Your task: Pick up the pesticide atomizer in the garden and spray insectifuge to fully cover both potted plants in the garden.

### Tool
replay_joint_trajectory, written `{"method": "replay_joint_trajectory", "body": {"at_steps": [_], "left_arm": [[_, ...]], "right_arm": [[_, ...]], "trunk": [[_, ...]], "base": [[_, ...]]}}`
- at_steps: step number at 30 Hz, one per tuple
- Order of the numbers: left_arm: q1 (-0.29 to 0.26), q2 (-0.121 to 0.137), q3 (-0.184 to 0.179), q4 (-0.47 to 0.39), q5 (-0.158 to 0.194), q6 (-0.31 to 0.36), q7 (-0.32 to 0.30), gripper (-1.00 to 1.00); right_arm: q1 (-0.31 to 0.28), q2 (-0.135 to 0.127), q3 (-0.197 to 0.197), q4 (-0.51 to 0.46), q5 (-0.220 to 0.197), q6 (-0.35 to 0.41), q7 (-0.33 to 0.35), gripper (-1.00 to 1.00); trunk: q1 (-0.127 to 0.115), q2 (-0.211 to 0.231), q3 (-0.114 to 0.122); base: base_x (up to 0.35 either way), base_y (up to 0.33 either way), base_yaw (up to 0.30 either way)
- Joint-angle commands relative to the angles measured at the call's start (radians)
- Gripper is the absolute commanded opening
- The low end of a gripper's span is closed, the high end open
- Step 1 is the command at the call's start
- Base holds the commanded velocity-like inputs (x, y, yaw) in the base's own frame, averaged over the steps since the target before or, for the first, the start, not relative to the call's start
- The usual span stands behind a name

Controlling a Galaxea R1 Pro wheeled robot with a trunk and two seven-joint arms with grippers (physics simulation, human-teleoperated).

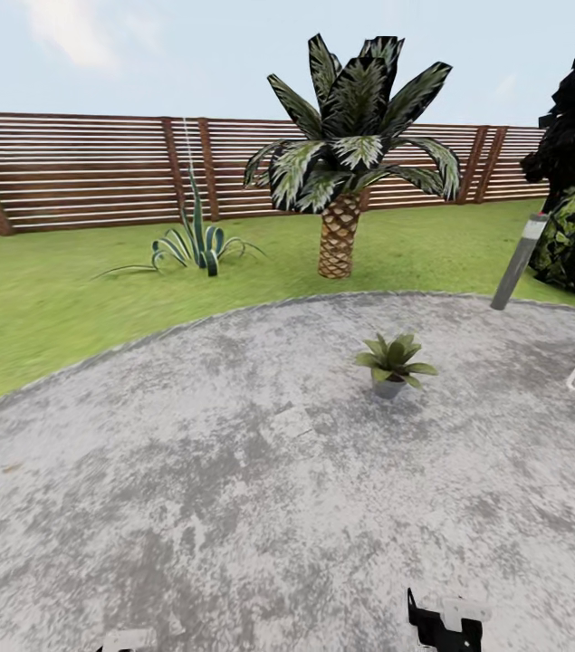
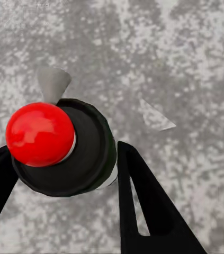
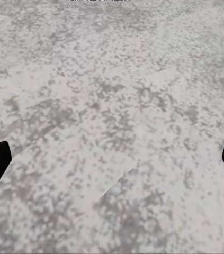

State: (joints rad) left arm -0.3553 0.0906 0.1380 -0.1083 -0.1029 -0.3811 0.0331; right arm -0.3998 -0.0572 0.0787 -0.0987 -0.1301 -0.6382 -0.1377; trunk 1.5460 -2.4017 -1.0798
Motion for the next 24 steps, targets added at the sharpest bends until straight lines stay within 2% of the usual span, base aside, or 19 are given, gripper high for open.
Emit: {"method": "replay_joint_trajectory", "body": {"at_steps": [1,6,24], "left_arm": [[-0.001,0.0,0.006,0.001,-0.011,-0.004,0.004,-1.0],[-0.001,0.0,0.006,0.001,-0.011,-0.004,0.004,-1.0],[-0.001,0.0,0.006,0.001,-0.011,-0.004,0.004,-1.0]], "right_arm": [[-0.001,0.0,0.009,0.001,-0.01,-0.002,-0.002,1.0],[-0.001,0.001,0.009,0.001,-0.009,-0.003,-0.002,1.0],[-0.001,0.0,0.006,0.022,-0.012,-0.005,-0.005,1.0]], "trunk": [[0.0,0.0,-0.001],[0.0,0.0,-0.001],[0.0,0.0,-0.001]], "base": [[0.284,-0.199,-0.3],[0.283,-0.199,-0.224],[0.281,-0.202,-0.006]]}}
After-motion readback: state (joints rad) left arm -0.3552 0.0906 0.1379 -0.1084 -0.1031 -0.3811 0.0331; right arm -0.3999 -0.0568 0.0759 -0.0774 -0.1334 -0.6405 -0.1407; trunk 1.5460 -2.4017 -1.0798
